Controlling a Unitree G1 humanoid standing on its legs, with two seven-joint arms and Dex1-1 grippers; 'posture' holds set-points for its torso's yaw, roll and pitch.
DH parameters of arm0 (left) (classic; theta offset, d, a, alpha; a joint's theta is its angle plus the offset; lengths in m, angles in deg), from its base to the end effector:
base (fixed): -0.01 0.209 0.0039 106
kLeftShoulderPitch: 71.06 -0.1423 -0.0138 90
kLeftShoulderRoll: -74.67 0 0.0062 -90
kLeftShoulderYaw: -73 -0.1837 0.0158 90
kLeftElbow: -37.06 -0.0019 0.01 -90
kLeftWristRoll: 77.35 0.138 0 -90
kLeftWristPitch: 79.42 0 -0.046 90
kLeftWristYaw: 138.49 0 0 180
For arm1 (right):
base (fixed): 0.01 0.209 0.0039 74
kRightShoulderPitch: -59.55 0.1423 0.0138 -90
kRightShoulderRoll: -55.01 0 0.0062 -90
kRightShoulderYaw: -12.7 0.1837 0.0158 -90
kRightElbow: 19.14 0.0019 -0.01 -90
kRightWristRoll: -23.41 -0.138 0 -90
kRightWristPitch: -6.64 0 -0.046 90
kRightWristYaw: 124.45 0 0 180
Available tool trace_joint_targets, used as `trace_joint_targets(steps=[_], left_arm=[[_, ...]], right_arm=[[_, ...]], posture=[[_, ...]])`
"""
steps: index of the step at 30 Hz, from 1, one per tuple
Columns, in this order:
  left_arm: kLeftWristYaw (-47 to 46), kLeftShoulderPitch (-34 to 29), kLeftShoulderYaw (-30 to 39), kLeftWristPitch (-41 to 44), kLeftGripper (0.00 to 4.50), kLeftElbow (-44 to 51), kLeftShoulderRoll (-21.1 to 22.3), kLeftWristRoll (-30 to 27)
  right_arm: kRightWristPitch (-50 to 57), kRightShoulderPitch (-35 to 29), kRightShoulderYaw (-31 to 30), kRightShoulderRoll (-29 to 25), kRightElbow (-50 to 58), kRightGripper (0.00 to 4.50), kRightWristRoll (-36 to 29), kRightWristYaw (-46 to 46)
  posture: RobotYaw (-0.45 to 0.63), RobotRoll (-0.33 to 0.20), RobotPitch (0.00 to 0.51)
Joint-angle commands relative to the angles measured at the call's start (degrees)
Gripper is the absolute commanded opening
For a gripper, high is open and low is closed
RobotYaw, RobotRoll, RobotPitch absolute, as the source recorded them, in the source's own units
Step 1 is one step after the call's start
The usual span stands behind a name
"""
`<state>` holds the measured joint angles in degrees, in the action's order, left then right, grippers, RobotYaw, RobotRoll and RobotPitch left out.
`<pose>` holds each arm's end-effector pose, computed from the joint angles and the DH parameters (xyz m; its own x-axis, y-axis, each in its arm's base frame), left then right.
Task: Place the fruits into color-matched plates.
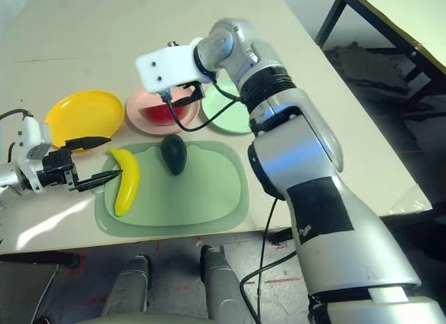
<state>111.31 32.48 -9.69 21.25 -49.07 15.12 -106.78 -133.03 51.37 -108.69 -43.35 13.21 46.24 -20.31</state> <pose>0.2347 0.2835 0.1752 0.4138 -0.8898 -0.1922 0.8941 0.3577 0.2694 0.3487 -0.1011 0.2917 0.2677 0.5349 -0.8014 -0.3101 -0.7396 -0.5973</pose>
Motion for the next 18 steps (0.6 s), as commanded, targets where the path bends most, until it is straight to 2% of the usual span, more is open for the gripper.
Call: trace_joint_targets(steps=[1, 10, 18], left_arm=[[2.8, -0.8, 0.6, 0.8, 4.50, -0.3, 0.9, -1.3], [3.8, 2.1, 1.6, 3.0, 4.50, -1.1, 2.1, -2.6], [2.8, 1.4, 3.4, 4.3, 4.50, -0.6, 3.0, -2.9]], right_arm=[[-8.5, -1.6, -2.0, -2.4, 6.5, 4.49, -3.1, -3.9], [-20.9, 3.5, -3.8, -1.3, 3.9, 4.49, 2.8, 5.1], [-22.9, 2.1, -6.4, 0.7, 2.7, 4.49, 4.2, 8.6]], posture=[[-0.01, 0.000, 0.221], [-0.01, 0.000, 0.234], [0.01, 0.000, 0.236]])
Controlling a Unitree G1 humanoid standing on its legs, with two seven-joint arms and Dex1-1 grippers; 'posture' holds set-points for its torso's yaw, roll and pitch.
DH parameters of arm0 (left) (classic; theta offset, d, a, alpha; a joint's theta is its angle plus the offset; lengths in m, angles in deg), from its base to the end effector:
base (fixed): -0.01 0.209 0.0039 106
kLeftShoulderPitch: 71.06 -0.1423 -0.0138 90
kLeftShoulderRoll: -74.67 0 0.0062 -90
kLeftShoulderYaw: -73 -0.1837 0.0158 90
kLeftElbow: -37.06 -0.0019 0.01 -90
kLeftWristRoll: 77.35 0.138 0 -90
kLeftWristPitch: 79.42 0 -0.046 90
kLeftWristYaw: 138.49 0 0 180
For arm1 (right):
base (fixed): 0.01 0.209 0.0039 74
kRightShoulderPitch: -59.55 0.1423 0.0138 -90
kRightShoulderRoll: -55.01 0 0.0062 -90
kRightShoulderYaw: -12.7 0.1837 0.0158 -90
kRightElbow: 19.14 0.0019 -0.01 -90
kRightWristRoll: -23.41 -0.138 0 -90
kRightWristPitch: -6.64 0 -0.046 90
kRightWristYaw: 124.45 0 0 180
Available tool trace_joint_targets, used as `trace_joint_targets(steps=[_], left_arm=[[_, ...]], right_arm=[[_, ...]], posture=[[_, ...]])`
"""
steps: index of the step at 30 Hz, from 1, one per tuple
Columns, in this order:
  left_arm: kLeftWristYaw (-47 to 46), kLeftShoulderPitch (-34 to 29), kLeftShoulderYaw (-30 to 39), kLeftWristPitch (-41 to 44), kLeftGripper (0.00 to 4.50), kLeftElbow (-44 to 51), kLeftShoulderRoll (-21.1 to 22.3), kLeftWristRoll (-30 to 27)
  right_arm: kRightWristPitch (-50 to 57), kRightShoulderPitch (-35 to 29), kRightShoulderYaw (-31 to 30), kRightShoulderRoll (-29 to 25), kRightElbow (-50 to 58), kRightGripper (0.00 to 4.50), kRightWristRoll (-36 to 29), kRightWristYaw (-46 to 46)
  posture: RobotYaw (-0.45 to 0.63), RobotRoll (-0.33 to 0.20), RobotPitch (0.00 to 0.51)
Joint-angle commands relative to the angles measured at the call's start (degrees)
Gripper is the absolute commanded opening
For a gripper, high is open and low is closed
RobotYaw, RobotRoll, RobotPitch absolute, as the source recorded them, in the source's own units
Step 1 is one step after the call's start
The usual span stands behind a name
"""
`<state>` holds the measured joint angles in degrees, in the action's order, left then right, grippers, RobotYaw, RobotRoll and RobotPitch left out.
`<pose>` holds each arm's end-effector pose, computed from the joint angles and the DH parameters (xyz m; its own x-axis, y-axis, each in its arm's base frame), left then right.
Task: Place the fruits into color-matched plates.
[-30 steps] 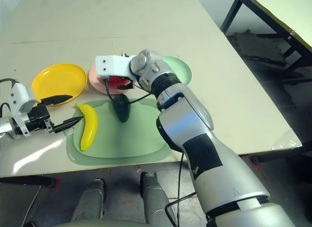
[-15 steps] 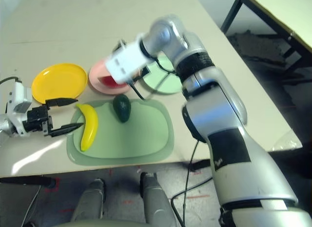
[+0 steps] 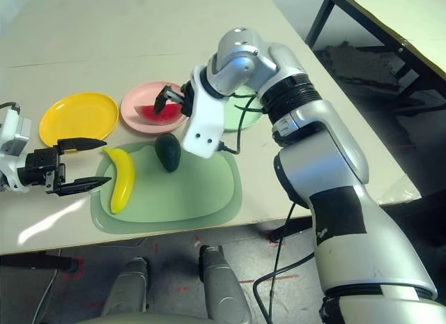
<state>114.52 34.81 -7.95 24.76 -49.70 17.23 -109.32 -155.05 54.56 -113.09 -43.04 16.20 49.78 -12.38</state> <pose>0.2371 0.2908 0.1901 0.3843 -0.9035 -0.1897 0.9090 0.3344 0.2486 0.3246 -0.0791 0.3001 0.2079 0.5730 -0.7928 0.1633 -0.8194 -0.5494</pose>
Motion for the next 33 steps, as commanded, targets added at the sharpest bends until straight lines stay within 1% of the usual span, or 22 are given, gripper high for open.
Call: trace_joint_targets(steps=[1, 6, 15, 23, 27, 33], left_arm=[[-0.4, -1.1, 1.9, 1.0, 4.50, 0.2, 1.0, -0.5], [-0.4, -2.0, 2.5, 2.0, 4.50, 1.5, 0.9, -1.1], [-1.1, -1.5, 2.0, 2.7, 4.50, 2.4, 0.3, -1.8], [-1.4, -1.8, 2.2, 3.2, 4.50, 3.4, 0.4, -2.4], [-1.6, -1.6, 2.2, 3.0, 4.50, 3.2, 0.3, -2.4], [-1.0, -1.3, 3.3, 2.6, 4.50, 1.9, 1.2, -2.3]], right_arm=[[-1.2, -1.2, -2.4, 0.4, -0.3, 4.49, 1.0, 0.9], [-1.9, -0.5, -3.9, 0.6, -1.4, 4.49, 4.1, 3.5], [-3.3, -0.3, -6.1, 1.7, -3.0, 4.49, 9.2, 8.6], [-2.8, -0.9, -7.3, 2.2, -4.3, 4.49, 11.0, 11.8], [-1.6, -0.6, -7.7, 2.4, -5.7, 4.49, 13.1, 14.1], [-1.8, -1.1, -8.3, 2.4, -6.6, 4.49, 14.0, 15.3]], posture=[[0.01, 0.000, 0.236], [0.01, 0.000, 0.240], [0.01, 0.000, 0.246], [0.01, 0.000, 0.252], [0.02, 0.000, 0.256], [0.02, 0.000, 0.255]])
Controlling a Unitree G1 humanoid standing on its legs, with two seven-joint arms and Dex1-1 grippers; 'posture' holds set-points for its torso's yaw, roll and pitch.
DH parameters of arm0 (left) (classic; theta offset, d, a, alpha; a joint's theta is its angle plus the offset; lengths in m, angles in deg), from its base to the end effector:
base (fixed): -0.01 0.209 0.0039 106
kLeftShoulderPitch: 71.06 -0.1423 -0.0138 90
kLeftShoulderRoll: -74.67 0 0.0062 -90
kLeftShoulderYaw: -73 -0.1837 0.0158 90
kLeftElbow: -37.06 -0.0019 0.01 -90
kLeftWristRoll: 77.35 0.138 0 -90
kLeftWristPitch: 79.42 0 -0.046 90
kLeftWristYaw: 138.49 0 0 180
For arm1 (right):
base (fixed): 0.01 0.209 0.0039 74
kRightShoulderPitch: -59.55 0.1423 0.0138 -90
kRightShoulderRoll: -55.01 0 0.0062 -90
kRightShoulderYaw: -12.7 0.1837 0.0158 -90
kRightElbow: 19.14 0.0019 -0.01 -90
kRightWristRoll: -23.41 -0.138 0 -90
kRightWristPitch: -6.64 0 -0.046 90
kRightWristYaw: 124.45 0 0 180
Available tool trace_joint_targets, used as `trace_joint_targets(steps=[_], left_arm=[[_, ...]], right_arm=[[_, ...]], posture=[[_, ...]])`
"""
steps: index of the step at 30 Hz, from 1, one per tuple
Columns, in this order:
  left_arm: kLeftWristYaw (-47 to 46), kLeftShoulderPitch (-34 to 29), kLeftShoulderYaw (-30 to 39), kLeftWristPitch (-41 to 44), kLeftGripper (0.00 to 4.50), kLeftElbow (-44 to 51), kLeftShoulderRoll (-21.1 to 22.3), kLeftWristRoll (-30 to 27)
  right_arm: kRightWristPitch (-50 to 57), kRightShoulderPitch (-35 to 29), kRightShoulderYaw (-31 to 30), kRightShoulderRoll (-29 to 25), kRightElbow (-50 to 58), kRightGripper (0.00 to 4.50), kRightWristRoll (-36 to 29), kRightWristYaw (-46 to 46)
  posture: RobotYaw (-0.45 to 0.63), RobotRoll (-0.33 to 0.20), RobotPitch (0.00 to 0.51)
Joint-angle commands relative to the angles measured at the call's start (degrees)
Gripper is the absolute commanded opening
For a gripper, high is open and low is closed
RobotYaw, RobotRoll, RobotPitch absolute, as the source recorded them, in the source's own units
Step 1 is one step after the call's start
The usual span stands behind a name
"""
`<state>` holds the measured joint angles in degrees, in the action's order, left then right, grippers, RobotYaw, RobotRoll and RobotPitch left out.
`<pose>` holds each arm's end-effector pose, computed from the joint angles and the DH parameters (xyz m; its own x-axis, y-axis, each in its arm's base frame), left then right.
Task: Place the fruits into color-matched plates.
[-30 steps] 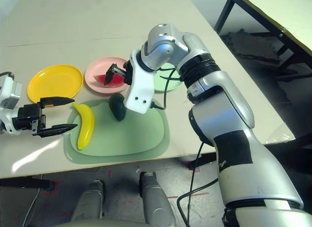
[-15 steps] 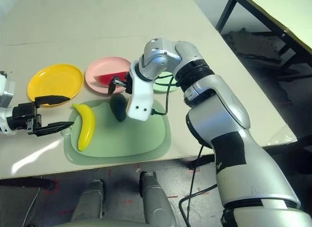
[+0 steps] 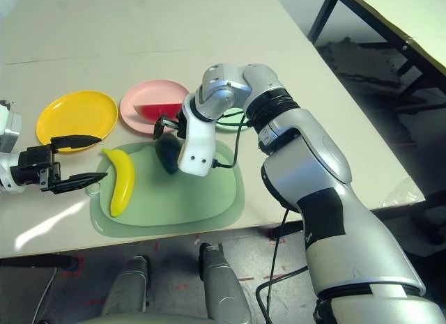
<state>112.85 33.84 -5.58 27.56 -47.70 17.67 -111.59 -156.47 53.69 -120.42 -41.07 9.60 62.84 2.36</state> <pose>0.2320 0.2935 0.1951 0.4125 -0.8972 -0.1578 0.8983 0.3718 0.2341 0.3348 -0.0760 0.2605 0.1930 0.4976 -0.8457 0.1194 -0.8674 -0.4831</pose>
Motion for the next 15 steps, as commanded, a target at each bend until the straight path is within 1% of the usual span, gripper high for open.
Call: trace_joint_targets(steps=[1, 15], left_arm=[[0.8, -0.6, 0.9, -0.2, 4.50, -0.1, 0.9, 0.1], [0.9, -1.1, 1.0, -0.6, 4.50, -0.4, 0.9, 0.5]], right_arm=[[-0.4, -0.3, -1.1, 0.5, -0.1, 4.49, 0.9, 0.6], [-1.0, -1.6, -1.7, 1.0, -0.5, 4.49, -2.2, -2.9]], posture=[[0.02, 0.000, 0.255], [0.02, 0.000, 0.258]])
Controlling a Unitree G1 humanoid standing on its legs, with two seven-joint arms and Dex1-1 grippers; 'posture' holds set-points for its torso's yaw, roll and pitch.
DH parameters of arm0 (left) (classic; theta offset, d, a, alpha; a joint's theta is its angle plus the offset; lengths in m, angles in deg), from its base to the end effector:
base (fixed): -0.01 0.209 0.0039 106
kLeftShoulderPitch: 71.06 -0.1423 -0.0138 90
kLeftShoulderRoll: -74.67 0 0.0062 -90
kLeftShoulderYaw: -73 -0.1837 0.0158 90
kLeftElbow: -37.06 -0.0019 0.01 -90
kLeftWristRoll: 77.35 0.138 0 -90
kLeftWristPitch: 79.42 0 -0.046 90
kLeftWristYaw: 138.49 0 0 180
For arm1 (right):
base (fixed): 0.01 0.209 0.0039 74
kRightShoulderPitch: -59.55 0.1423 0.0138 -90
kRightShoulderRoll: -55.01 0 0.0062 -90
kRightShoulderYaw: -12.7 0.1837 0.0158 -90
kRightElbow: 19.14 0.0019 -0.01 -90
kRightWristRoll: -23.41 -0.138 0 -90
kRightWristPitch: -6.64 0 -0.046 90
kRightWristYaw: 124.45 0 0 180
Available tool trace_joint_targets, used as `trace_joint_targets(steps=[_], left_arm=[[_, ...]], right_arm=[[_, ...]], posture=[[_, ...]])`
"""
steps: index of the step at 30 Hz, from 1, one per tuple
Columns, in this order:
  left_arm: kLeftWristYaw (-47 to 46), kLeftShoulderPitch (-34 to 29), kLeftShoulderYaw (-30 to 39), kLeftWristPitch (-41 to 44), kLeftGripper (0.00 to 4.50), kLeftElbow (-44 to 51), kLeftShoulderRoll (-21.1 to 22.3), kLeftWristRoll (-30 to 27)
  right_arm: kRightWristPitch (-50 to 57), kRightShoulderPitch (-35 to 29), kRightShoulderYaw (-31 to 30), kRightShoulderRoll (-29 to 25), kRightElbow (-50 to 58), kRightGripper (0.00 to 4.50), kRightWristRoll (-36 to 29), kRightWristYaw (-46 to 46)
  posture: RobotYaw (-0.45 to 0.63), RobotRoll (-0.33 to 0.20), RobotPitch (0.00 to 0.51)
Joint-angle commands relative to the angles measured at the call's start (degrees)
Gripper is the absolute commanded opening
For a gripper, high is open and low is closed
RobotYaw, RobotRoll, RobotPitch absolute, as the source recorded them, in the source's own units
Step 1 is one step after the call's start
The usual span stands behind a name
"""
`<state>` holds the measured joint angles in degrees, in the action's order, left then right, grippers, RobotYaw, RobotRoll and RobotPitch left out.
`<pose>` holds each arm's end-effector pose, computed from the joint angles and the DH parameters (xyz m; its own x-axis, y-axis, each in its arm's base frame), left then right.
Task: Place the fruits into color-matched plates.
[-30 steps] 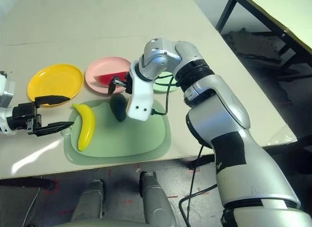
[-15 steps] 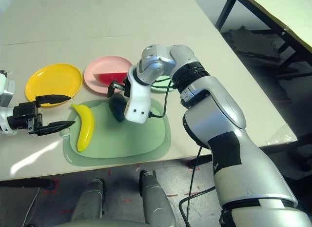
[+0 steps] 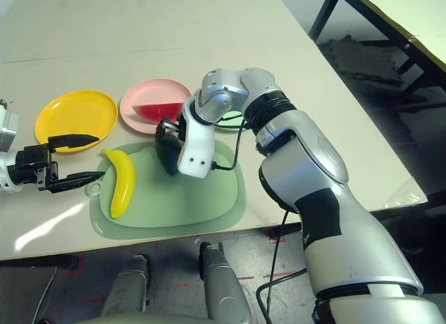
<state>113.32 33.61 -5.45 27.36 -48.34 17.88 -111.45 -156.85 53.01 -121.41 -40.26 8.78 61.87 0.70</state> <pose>0.2317 0.2959 0.1940 0.4143 -0.8953 -0.1638 0.8988 0.3741 0.2283 0.3349 -0.0738 0.2535 0.1661 0.4728 -0.8654 0.1072 -0.8810 -0.4608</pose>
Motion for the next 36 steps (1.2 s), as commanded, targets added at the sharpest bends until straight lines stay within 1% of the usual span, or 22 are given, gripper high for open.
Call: trace_joint_targets(steps=[1, 12, 16, 19, 21, 22, 32, 36], left_arm=[[0.4, -1.0, 0.8, -0.4, 4.50, 0.3, 0.6, 0.4], [0.4, -1.0, 0.5, -1.3, 4.50, 0.0, 0.2, 0.6], [0.4, -1.2, 0.3, -1.8, 4.50, -0.1, 0.1, 0.8], [0.3, -1.1, 0.3, -1.7, 4.50, 0.0, -0.1, 0.4], [0.3, -0.8, 0.2, -1.8, 4.50, -0.2, -0.2, 0.4], [0.4, -0.8, 0.1, -1.8, 4.50, -0.3, -0.2, 0.4], [1.1, 0.1, -0.5, -2.2, 4.50, -1.0, -0.2, 1.0], [0.9, 0.9, -1.0, -1.6, 4.50, -1.0, -0.7, 0.9]], right_arm=[[-0.6, -1.1, -0.7, 0.2, 0.4, 4.49, -1.5, -1.7], [0.6, -3.0, -0.6, -0.2, 1.8, 4.49, -6.5, -7.6], [4.6, -4.6, 0.1, -0.1, 2.4, 4.49, -13.5, -15.5], [8.0, -6.1, 0.7, -0.4, 4.7, 4.00, -17.9, -20.9], [10.1, -6.7, 1.2, -0.7, 6.2, 3.30, -19.9, -23.2], [11.0, -7.0, 1.4, -0.8, 6.8, 3.02, -20.6, -24.2], [16.8, -8.8, 3.3, -1.9, 10.8, 3.00, -22.7, -28.1], [20.7, -6.9, 5.3, -3.1, 11.4, 3.00, -24.7, -30.4]], posture=[[0.02, 0.000, 0.258], [0.02, 0.000, 0.256], [0.02, 0.000, 0.254], [0.02, 0.000, 0.253], [0.02, 0.000, 0.253], [0.02, 0.000, 0.253], [0.00, 0.000, 0.251], [-0.01, 0.000, 0.247]])
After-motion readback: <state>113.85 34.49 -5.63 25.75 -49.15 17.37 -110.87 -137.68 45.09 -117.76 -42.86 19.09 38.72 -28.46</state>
